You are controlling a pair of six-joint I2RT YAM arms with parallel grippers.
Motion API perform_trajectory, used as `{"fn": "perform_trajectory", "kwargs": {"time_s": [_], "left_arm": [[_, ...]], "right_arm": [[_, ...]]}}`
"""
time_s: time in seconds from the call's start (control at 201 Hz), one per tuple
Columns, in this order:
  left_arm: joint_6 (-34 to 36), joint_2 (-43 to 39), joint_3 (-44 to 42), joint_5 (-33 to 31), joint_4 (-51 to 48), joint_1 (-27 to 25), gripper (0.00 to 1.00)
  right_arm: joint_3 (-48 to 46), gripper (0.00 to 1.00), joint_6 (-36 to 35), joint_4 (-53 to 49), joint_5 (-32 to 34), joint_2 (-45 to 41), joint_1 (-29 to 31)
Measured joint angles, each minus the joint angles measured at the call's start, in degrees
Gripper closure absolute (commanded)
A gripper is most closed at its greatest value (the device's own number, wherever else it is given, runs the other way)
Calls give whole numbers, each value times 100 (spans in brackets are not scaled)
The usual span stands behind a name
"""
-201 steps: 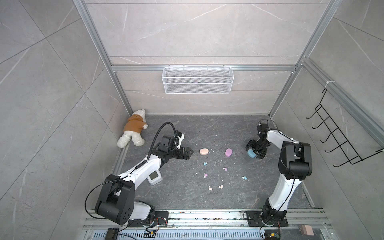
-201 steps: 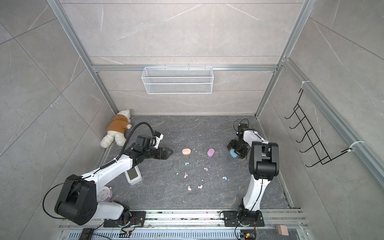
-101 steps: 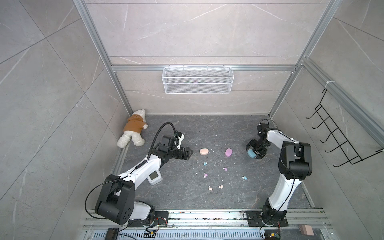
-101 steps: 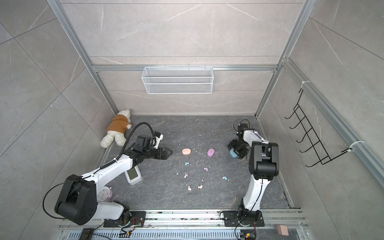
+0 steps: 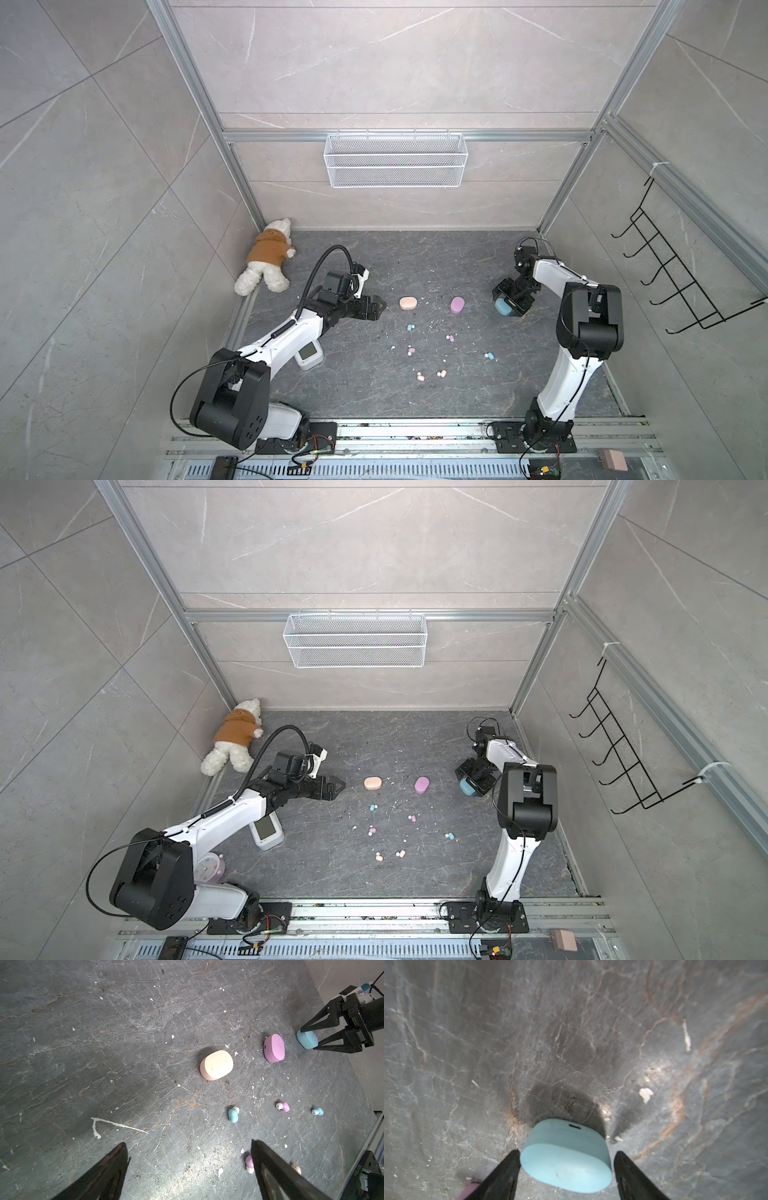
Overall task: Insert the wireless bluetooth earbuds into the charging case
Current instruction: 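Close the right gripper on the teal charging case, then lift the teal case with the right gripper toward the left gripper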
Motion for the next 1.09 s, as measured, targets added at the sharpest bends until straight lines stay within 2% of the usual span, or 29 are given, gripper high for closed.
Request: {"fn": "perform_trajectory", "kwargs": {"time_s": [0.204, 0.448, 0.617, 0.901, 1.09], "left_arm": [[24, 0, 0, -55, -11, -35, 5], [160, 0, 4, -140, -63, -170, 5], [332, 0, 125, -66, -155, -378, 4], [710, 431, 568, 846, 140, -828, 4], [1014, 463, 555, 1375, 820, -1211, 4]], "right_arm": [[-2, 40, 87, 24, -31, 0, 0], [-103, 42, 15, 35, -131, -92, 0], [-343, 44, -229, -57, -350, -553, 20], [-345, 46, -881, -608, -785, -1821, 608], [245, 46, -1349, -1329, -1060, -2302, 1305]]}}
